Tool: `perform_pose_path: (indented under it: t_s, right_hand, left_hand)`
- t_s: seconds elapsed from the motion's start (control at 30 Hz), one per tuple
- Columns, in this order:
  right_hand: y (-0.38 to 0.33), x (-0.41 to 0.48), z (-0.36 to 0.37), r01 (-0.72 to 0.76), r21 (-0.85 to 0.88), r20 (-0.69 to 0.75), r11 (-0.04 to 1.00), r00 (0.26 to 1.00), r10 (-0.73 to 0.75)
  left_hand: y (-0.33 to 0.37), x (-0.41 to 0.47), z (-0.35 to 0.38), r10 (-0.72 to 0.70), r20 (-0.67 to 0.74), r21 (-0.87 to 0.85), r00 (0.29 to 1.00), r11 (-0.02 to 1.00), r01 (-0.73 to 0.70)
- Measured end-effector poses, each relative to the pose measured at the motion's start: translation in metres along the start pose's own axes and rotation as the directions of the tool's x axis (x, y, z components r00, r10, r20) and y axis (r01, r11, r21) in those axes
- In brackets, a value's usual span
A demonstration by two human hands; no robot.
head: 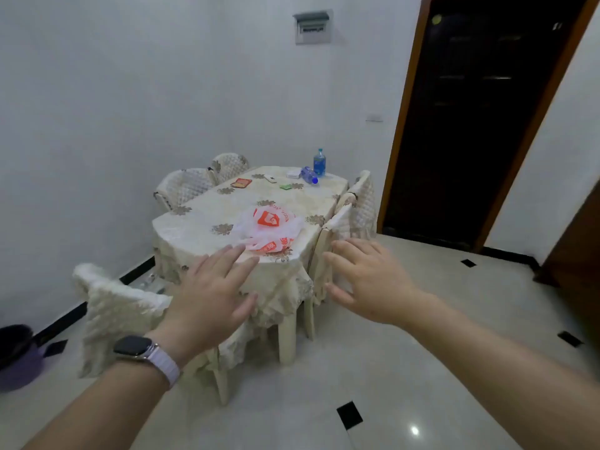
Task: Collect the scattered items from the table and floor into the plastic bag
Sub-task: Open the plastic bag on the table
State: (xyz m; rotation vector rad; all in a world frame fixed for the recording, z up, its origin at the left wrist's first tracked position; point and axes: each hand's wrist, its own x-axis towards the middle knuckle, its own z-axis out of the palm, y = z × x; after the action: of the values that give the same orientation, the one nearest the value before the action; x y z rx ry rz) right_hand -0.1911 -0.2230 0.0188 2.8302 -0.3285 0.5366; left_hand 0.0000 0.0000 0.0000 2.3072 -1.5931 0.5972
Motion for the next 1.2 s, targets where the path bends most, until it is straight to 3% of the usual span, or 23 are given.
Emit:
perform_pose_path:
  t_s: [0.4, 0.63, 1.2]
  right_hand:
    - [0.122, 0.058, 0.132, 0.018, 0.094, -0.067, 0.995, 0.998, -0.012]
    - [0.195, 0.115, 0.171, 0.087, 0.118, -0.105, 0.989, 0.992, -0.074]
    - [0.205, 0.273, 0.284, 0.156, 0.242, 0.016, 0.958, 0.986, -0.165]
  left_hand:
    - [0.015, 0.125, 0.117, -0.056, 0.109, 0.028, 0.992, 0.998, 0.054]
    - [0.018, 0.198, 0.16, -0.129, 0.148, 0.046, 0.981, 0.991, 0.123]
    - [-0.114, 0.27, 0.259, -0.295, 0.221, 0.063, 0.93, 0.956, 0.288]
